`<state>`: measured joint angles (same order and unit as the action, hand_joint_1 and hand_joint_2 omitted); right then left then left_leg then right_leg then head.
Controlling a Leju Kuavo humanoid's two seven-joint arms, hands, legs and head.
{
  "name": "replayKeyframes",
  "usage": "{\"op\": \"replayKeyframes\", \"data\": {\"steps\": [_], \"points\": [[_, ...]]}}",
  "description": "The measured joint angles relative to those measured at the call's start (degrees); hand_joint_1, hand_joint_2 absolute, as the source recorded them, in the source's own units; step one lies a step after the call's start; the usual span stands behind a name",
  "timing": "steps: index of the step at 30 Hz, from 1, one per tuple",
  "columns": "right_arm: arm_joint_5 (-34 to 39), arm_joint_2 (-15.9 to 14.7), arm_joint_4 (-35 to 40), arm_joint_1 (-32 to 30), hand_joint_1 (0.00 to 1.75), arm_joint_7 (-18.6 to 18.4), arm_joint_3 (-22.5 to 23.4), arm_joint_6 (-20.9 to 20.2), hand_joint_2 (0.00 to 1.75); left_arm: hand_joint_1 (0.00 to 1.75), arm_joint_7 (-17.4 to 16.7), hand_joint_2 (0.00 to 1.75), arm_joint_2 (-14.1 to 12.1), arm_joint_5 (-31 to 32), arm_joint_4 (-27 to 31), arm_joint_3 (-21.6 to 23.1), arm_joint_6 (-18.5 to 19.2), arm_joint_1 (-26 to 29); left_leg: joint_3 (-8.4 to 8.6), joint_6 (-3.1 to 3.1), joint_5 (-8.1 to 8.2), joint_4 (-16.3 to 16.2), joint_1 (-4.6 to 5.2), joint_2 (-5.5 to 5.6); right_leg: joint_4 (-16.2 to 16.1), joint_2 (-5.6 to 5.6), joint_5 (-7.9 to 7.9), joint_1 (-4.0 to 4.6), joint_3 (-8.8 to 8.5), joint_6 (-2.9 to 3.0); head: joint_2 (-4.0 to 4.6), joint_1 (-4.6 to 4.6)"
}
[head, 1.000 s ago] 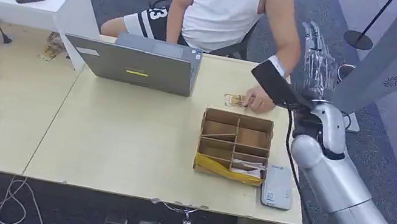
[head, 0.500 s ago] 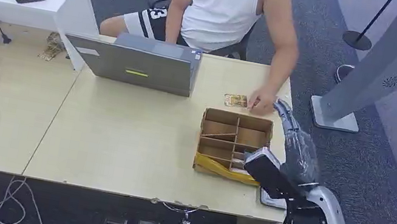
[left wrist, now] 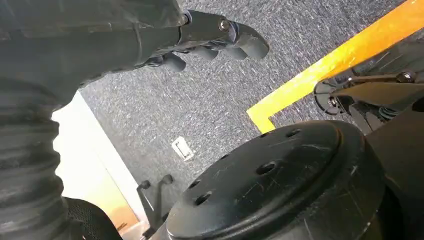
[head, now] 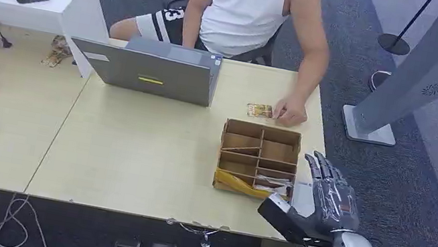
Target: Pass the card to the sensor for recognition and then transmit it.
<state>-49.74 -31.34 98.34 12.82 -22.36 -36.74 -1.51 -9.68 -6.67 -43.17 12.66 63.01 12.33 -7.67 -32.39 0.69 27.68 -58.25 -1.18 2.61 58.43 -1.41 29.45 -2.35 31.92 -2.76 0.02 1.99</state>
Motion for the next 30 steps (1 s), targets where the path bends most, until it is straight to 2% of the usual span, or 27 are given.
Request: {"op": "replayKeyframes", "data": {"steps": [11, 21, 24, 30], "points": [[-3.50, 1.47, -3.67, 1.26, 0.00, 1.27, -0.09, 1.79, 1.75, 0.00, 0.00, 1.75, 0.04, 0.02, 0.00, 0.02, 0.00, -0.03, -0.03, 0.00, 0.00, 0.00, -0.01, 0.01, 0.01, 0.01, 0.00, 0.01, 0.00, 0.00, 0.00, 0.02], [-2.63, 4.43, -9.92, 4.42, 0.00, 5.05, -0.81, 5.94, 1.75, 0.00, 0.00, 1.75, 0.33, 0.02, 0.00, 0.04, -1.11, -0.09, -0.04, 0.00, 0.00, 0.00, 0.00, 0.04, 0.02, 0.02, 0.00, 0.00, 0.00, 0.00, 0.00, 0.00], [-1.77, 5.01, -11.61, 5.20, 0.00, 5.59, -1.12, 6.71, 1.75, 0.00, 0.00, 1.75, 0.37, 0.04, 0.00, 0.04, -2.49, -0.08, -0.04, 0.00, 0.00, 0.00, 0.00, 0.04, 0.02, 0.02, 0.00, 0.00, 0.01, 0.00, 0.00, 0.00], [-0.53, 5.57, -14.56, 5.34, 0.00, 6.12, -1.42, 7.32, 1.75, 0.00, 0.02, 1.75, 0.37, 0.53, 0.00, 0.04, -2.47, -0.06, -0.04, 0.00, 0.00, 0.01, 0.00, 0.05, 0.02, 0.02, 0.00, 0.00, 0.00, 0.00, 0.00, 0.00]]}}
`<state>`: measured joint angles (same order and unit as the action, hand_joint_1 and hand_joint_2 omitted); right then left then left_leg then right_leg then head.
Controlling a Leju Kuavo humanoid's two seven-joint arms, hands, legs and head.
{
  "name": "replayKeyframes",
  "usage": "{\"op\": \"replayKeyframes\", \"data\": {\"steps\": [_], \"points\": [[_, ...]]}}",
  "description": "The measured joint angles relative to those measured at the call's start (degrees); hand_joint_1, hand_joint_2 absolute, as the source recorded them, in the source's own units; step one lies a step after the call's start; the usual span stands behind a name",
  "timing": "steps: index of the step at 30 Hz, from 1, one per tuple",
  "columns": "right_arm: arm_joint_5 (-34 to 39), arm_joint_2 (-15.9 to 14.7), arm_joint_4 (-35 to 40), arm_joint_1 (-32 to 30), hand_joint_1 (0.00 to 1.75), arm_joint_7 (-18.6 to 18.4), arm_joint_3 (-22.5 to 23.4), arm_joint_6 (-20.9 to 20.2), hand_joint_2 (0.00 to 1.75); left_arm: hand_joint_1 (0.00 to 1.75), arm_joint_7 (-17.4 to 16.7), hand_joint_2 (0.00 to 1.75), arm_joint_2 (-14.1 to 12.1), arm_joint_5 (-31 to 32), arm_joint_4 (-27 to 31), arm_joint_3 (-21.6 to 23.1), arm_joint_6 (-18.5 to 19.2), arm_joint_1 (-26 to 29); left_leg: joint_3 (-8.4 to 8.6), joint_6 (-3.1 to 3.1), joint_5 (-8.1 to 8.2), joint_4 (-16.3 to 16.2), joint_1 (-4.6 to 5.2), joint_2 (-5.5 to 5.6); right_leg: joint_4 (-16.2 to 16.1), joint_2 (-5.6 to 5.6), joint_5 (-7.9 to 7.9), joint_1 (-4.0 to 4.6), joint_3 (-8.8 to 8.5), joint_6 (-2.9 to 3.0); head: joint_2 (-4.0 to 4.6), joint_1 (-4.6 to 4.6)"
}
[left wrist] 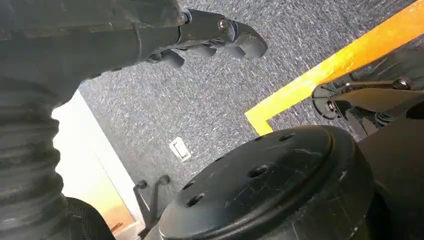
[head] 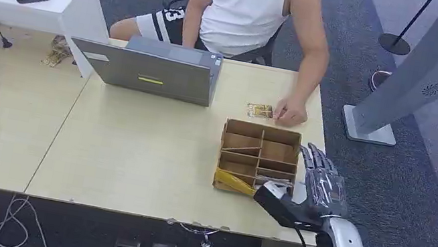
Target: Pass the card to the sensor for recognition and then transmit it.
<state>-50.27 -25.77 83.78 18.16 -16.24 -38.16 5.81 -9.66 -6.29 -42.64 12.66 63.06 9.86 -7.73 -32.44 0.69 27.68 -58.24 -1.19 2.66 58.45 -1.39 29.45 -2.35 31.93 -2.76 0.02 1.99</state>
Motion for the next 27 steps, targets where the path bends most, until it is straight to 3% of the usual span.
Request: {"op": "replayKeyframes", "data": {"steps": [27], "points": [[2.03, 2.32, -5.73, 1.26, 0.00, 2.34, -2.71, -0.66, 1.75, 0.00, -0.02, 1.75, 0.02, -0.15, 0.00, 0.00, 0.00, 0.00, 0.00, 0.00, 0.00, 0.00, 0.00, 0.01, 0.00, 0.00, 0.00, 0.00, 0.00, 0.00, 0.00, 0.02]]}}
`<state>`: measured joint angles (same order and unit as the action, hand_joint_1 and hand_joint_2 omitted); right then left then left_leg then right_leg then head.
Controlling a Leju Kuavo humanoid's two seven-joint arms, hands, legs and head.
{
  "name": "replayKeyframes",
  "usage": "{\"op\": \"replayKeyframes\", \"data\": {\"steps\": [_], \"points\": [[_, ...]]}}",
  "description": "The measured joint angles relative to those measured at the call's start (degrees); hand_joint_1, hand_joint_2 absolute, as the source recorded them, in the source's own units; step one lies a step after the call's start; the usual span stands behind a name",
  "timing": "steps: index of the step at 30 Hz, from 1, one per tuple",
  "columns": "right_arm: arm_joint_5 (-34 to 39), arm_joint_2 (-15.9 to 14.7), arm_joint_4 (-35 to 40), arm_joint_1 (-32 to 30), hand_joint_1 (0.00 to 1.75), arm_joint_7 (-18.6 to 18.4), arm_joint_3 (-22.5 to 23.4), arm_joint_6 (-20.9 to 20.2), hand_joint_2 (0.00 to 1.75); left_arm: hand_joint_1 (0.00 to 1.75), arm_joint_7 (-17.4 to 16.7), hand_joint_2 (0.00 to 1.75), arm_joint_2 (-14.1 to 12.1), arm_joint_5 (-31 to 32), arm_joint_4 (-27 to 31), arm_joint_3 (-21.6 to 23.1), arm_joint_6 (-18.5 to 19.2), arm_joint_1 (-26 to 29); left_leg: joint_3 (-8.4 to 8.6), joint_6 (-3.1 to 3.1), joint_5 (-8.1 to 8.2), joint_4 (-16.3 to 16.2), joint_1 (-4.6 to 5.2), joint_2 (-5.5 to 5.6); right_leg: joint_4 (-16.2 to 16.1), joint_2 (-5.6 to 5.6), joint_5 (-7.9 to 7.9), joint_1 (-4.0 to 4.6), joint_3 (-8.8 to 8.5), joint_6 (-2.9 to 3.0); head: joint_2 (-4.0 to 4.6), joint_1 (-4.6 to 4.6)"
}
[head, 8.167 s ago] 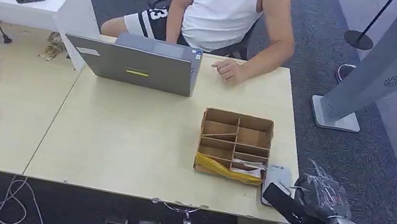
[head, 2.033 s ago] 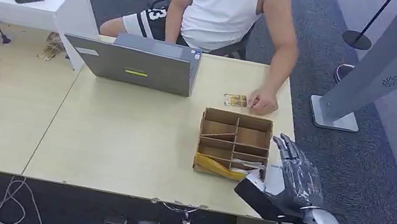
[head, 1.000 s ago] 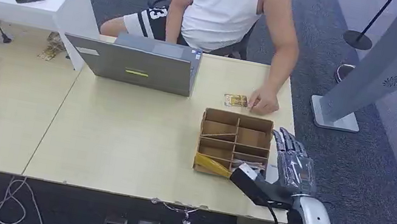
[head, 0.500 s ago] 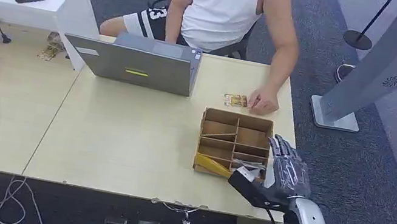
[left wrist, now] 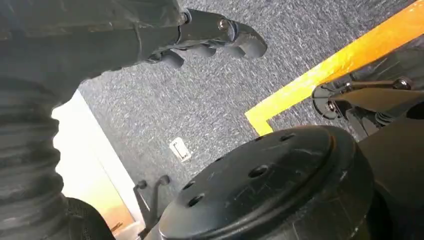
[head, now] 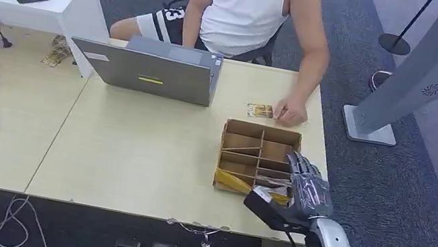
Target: Pass the card to the sensor for recognition and then transmit it.
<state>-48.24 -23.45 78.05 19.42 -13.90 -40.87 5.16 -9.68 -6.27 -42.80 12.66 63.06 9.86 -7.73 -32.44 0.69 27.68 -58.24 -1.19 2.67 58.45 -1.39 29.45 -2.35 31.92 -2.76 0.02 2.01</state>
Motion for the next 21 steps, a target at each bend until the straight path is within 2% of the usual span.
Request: {"op": "replayKeyframes", "data": {"steps": [6, 7, 8, 9, 10, 21], "points": [[0.00, 0.74, -0.72, 0.39, 0.00, 0.22, -0.39, 0.00, 1.75, 0.00, 0.00, 1.75, 0.00, 0.02, 0.00, 0.02, 0.00, 0.00, 0.00, 0.00, 0.00, 0.00, 0.00, 0.00, 0.00, 0.00, 0.00, 0.00, 0.00, 0.00, 0.00, -0.02], [0.00, 0.85, -0.81, 0.43, 0.10, 0.22, -0.50, 0.00, 1.75, 0.00, 0.00, 1.75, 0.00, 0.02, 0.00, 0.02, 0.00, 0.00, 0.00, 0.00, 0.00, 0.00, 0.00, 0.00, 0.00, 0.00, 0.00, 0.00, 0.00, 0.00, 0.00, 0.00], [0.00, 0.92, -0.92, 0.49, 0.10, 0.24, -0.63, 0.00, 1.75, 0.00, 0.00, 1.75, 0.00, 0.02, 0.00, 0.02, 0.00, 0.00, 0.00, 0.00, 0.00, 0.00, 0.00, 0.00, 0.00, 0.00, 0.00, 0.00, 0.00, 0.00, 0.00, 0.00], [0.00, 1.03, -1.03, 0.56, 1.57, 0.22, -0.77, 0.00, 1.75, 0.00, 0.00, 1.75, 0.00, 0.02, 0.00, 0.02, 0.00, 0.00, 0.00, 0.00, 0.00, 0.00, 0.00, 0.00, 0.00, 0.00, 0.00, 0.00, 0.01, 0.00, 0.00, -0.02], [0.00, 1.11, -1.09, 0.59, 1.75, 0.22, -0.89, 0.00, 1.75, 0.00, 0.00, 1.75, 0.00, 0.06, 0.00, 0.02, 0.00, 0.00, 0.01, 0.00, 0.00, 0.00, 0.00, 0.00, 0.00, 0.00, 0.00, 0.00, 0.00, 0.00, 0.00, 0.00], [0.68, 1.20, -1.22, 0.55, 1.75, -0.42, -1.00, 0.18, 1.75, 0.00, 0.00, 1.75, -0.02, 0.57, 0.00, 0.17, 0.00, 0.00, 0.01, 0.00, 0.00, 0.00, 0.00, -0.01, 0.00, -0.01, 0.00, 0.00, 0.01, 0.00, 0.00, -0.02]]}}
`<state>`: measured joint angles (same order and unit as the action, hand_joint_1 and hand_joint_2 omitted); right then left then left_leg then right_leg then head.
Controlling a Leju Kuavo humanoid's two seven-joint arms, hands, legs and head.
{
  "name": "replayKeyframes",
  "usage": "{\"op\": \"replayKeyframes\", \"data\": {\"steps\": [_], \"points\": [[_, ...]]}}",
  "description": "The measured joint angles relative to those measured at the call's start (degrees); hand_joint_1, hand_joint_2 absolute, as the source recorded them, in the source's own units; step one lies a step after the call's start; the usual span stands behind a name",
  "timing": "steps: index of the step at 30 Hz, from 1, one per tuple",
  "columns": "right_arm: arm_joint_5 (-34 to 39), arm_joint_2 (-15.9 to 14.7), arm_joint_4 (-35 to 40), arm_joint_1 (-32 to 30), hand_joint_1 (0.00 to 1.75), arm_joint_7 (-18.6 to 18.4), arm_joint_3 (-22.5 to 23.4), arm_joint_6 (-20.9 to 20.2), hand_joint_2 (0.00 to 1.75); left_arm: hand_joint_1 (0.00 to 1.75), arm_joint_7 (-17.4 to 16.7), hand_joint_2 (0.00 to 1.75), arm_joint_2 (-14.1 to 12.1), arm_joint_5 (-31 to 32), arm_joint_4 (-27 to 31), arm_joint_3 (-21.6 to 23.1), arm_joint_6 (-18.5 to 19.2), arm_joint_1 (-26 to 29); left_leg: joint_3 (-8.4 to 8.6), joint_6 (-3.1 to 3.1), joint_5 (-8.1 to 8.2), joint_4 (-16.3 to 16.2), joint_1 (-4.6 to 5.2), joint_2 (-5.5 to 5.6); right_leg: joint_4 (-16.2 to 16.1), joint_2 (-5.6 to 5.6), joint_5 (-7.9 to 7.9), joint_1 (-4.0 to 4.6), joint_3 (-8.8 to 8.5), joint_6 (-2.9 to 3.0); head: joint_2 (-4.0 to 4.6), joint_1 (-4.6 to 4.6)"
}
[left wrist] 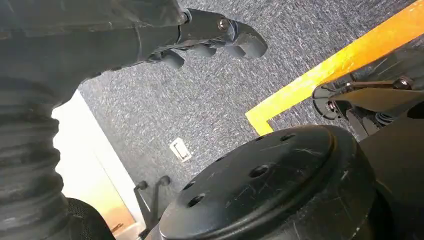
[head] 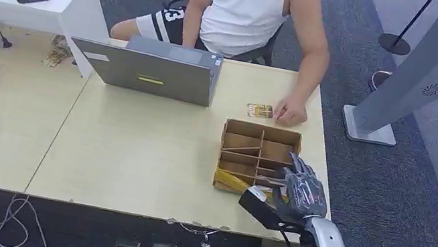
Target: Pass the card to the sensor for recognition and then transmit it.
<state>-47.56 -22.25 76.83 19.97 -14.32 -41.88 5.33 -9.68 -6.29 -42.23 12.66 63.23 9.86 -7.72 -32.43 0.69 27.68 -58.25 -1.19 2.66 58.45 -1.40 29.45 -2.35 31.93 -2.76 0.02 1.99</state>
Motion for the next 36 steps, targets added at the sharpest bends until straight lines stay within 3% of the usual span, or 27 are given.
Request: {"op": "replayKeyframes", "data": {"steps": [13, 25, 31, 36], "points": [[0.42, 0.11, -0.70, 0.14, 1.75, 0.54, 0.00, 1.05, 1.75, 0.00, 0.33, 1.75, 0.00, -0.11, 0.00, 0.02, 0.00, 0.00, 0.00, 0.00, 0.00, 0.00, 0.00, 0.01, 0.00, 0.00, 0.00, 0.00, -0.01, 0.00, 0.00, 0.02], [-1.95, 1.07, -3.32, 1.74, 1.75, 1.66, 0.13, 8.02, 1.75, 0.00, 0.74, 1.75, 0.13, -0.15, 0.00, 0.04, 0.00, 0.01, 0.00, 0.00, 0.00, 0.00, 0.00, -0.01, 0.01, 0.00, -0.01, 0.00, -0.01, 0.00, 0.00, 0.02], [-5.18, 1.40, -2.66, 3.26, 1.75, 0.42, 1.58, 12.54, 1.75, 0.00, 0.74, 1.75, 0.15, -0.33, 0.00, 0.04, -0.02, 0.02, 0.00, 0.00, -0.01, 0.00, 0.00, 0.00, 0.01, 0.00, -0.01, 0.00, 0.00, 0.00, 0.00, 0.00], [-6.67, 0.81, 1.66, 5.75, 1.75, -1.53, 4.05, 12.76, 1.75, 0.00, 0.74, 1.75, 0.13, -0.33, 0.00, 0.07, -0.02, 0.02, 0.02, 0.00, -0.01, -0.01, 0.01, -0.01, 0.01, 0.00, -0.01, -0.01, -0.01, 0.00, 0.00, 0.00]]}}
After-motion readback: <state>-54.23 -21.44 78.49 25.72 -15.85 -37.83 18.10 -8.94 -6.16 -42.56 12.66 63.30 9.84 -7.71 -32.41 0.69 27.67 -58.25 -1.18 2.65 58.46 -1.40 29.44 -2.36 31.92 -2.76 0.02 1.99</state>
